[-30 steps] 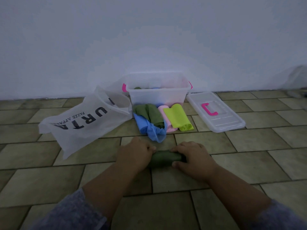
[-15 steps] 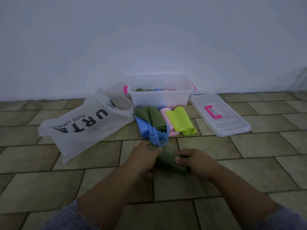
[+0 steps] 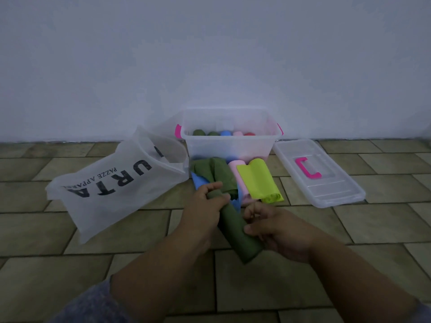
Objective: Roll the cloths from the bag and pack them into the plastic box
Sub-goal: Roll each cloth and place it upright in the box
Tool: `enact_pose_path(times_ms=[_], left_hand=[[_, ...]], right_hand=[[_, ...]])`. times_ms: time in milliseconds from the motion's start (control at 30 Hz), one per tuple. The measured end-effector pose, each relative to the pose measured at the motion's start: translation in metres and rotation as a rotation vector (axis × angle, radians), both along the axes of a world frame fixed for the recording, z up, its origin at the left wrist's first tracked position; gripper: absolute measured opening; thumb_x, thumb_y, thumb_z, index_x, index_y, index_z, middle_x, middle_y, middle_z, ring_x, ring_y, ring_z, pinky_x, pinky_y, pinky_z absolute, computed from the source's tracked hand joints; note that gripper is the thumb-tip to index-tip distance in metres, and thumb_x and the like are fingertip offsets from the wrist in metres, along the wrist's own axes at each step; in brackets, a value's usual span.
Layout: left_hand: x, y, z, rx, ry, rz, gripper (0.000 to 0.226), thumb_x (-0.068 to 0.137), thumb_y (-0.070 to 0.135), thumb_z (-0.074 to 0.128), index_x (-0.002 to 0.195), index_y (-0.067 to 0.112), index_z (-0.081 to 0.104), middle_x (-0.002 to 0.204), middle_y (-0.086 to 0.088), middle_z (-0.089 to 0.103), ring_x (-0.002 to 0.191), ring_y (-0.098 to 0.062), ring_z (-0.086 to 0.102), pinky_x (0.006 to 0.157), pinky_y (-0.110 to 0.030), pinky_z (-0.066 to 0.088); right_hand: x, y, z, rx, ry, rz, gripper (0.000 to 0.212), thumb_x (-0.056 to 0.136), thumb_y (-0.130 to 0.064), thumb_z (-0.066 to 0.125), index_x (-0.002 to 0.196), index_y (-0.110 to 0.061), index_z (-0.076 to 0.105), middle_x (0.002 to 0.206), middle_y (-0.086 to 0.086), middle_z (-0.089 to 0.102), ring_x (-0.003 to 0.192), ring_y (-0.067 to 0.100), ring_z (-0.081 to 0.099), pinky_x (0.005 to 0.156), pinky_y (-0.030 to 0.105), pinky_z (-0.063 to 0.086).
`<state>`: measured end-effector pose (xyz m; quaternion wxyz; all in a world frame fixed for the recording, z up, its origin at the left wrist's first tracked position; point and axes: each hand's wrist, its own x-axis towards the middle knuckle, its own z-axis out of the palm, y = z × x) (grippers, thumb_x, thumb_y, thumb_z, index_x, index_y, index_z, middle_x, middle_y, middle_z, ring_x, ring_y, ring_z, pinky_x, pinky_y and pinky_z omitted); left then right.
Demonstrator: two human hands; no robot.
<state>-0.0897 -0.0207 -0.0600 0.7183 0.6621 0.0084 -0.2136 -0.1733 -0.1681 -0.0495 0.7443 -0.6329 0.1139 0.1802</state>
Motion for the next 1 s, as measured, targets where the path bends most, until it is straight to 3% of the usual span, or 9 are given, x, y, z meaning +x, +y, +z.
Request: enact_pose_path(times_ms=[133,233,400,533,600,700,800,933,1000], left_hand=[[0.046,-0.005,0.022,0.466,-0.510,0.017,0.038,0.089,0.037,0.059,0.123,0.025,0.050,0.123,0.001,0.052,0.103,-0.012,0.050,0.086,-0.025,0.047],[0.093,-0.007,0.040,0.686,-0.781,0.033,0.053,0.090,0.039,0.053,0.136,0.016,0.040,0.132,-0.005,0.046,0.115,-0.022,0.047,0.096,-0.039,0.043],[0.159,-0.020,0.047,1.220,-0.683,-0.190,0.079,0.093,0.055,0.034,0.149,0.007,0.006,0.159,-0.007,0.002,0.145,-0.026,0.003,0.113,-0.052,0.012],[0.169,-0.027,0.037,1.308,-0.665,-0.265,0.090,0.091,0.060,0.034,0.148,0.002,-0.004,0.159,-0.012,-0.009,0.145,-0.029,-0.008,0.115,-0.046,0.006],[0.169,-0.025,0.033,1.327,-0.692,-0.255,0.093,0.089,0.063,0.033,0.148,0.003,-0.006,0.158,-0.012,-0.010,0.145,-0.029,-0.009,0.115,-0.044,0.004],[0.168,-0.024,0.030,1.341,-0.728,-0.236,0.094,0.088,0.065,0.033,0.148,0.004,-0.006,0.158,-0.012,-0.010,0.145,-0.028,-0.009,0.115,-0.044,0.003],[0.166,-0.024,0.028,1.343,-0.751,-0.223,0.095,0.087,0.066,0.034,0.148,0.004,-0.005,0.158,-0.013,-0.010,0.145,-0.028,-0.010,0.116,-0.044,0.003],[0.166,-0.022,0.026,1.341,-0.758,-0.205,0.096,0.087,0.066,0.033,0.148,0.004,-0.006,0.158,-0.012,-0.010,0.145,-0.028,-0.011,0.116,-0.043,0.002],[0.165,-0.023,0.025,1.345,-0.770,-0.204,0.095,0.087,0.066,0.033,0.148,0.004,-0.006,0.158,-0.013,-0.010,0.145,-0.028,-0.011,0.116,-0.042,0.001]], right_hand=[[0.028,-0.034,0.024,0.024,0.013,-0.003,0.024,0.069,-0.005,0.065,0.090,-0.012,0.056,0.091,0.016,0.058,0.079,0.027,0.058,0.065,0.036,0.048],[0.056,-0.068,0.051,-0.120,-0.030,-0.046,0.020,0.069,-0.007,0.063,0.087,-0.013,0.060,0.086,0.015,0.060,0.069,0.023,0.064,0.053,0.032,0.054],[0.130,-0.103,0.094,-0.245,-0.215,-0.307,0.011,0.083,-0.003,0.057,0.087,-0.013,0.056,0.098,0.021,0.060,0.080,0.034,0.066,0.059,0.041,0.058],[0.201,-0.107,0.094,-0.762,-0.228,-0.497,0.016,0.086,-0.010,0.061,0.101,-0.010,0.055,0.107,0.018,0.057,0.092,0.037,0.062,0.068,0.049,0.058],[0.224,-0.105,0.083,-1.174,-0.146,-0.391,0.033,0.087,-0.014,0.059,0.117,-0.003,0.050,0.117,0.022,0.056,0.104,0.040,0.058,0.085,0.047,0.053],[0.240,-0.096,0.062,-1.584,-0.094,-0.106,0.038,0.091,-0.017,0.049,0.126,-0.001,0.046,0.129,0.024,0.051,0.118,0.038,0.050,0.092,0.037,0.042],[0.249,-0.090,0.058,-1.723,-0.029,0.107,0.034,0.092,-0.023,0.046,0.117,-0.001,0.056,0.127,0.022,0.054,0.116,0.036,0.051,0.093,0.037,0.041],[0.256,-0.092,0.064,-1.779,-0.089,0.087,0.020,0.080,-0.027,0.056,0.070,-0.011,0.049,0.073,0.006,0.050,0.078,0.027,0.051,0.073,0.034,0.042],[0.257,-0.092,0.064,-1.755,-0.065,0.138,0.026,0.079,-0.021,0.060,0.060,-0.011,0.046,0.063,0.003,0.042,0.067,0.022,0.047,0.066,0.031,0.039]])
